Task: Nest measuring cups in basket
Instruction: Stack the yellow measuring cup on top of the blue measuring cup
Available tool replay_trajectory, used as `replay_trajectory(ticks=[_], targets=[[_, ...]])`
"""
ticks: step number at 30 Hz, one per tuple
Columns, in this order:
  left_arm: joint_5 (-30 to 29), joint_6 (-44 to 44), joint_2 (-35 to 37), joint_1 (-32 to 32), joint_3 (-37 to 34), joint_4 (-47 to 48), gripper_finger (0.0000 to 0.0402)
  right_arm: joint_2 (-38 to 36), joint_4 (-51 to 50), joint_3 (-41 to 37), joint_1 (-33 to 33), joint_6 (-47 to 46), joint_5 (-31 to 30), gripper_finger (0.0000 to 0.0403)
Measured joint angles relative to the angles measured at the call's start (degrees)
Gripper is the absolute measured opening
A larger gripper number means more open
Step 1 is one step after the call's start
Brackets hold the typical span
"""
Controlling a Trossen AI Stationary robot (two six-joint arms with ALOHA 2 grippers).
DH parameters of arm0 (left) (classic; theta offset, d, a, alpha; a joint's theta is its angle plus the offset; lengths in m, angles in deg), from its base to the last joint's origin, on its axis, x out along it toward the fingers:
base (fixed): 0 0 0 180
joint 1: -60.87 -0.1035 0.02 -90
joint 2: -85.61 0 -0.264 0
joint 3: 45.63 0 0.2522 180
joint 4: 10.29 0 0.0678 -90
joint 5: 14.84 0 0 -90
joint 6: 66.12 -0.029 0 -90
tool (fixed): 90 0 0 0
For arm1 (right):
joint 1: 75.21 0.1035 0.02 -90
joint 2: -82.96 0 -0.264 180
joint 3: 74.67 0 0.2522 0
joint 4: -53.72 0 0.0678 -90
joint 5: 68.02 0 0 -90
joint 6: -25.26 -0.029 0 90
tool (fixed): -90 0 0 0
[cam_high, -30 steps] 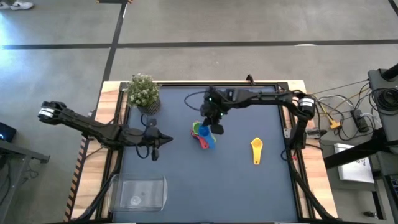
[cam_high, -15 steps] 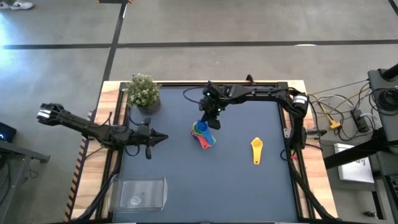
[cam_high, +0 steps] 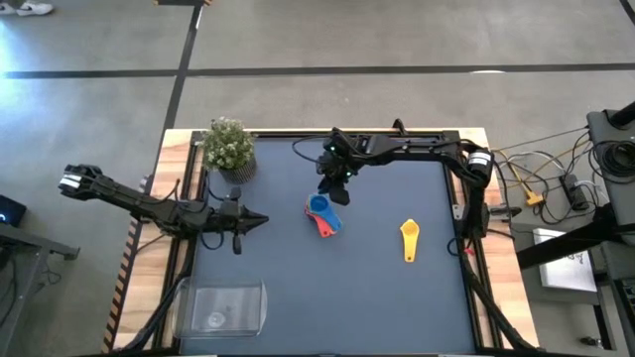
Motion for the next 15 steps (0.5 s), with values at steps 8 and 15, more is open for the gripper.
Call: replay_trajectory(ticks=[8, 15], targets=[[-0.02, 0.92, -0.05, 0.00, 0.00, 0.33, 0.0000, -2.92, -14.55, -0.09, 0.21, 0.00, -0.73, 0.0145], [0.00, 1.97, -0.53, 0.00, 0.00, 0.71, 0.0000, -11.07, -17.87, -7.12, 5.51, -0.86, -4.31, 0.0146]])
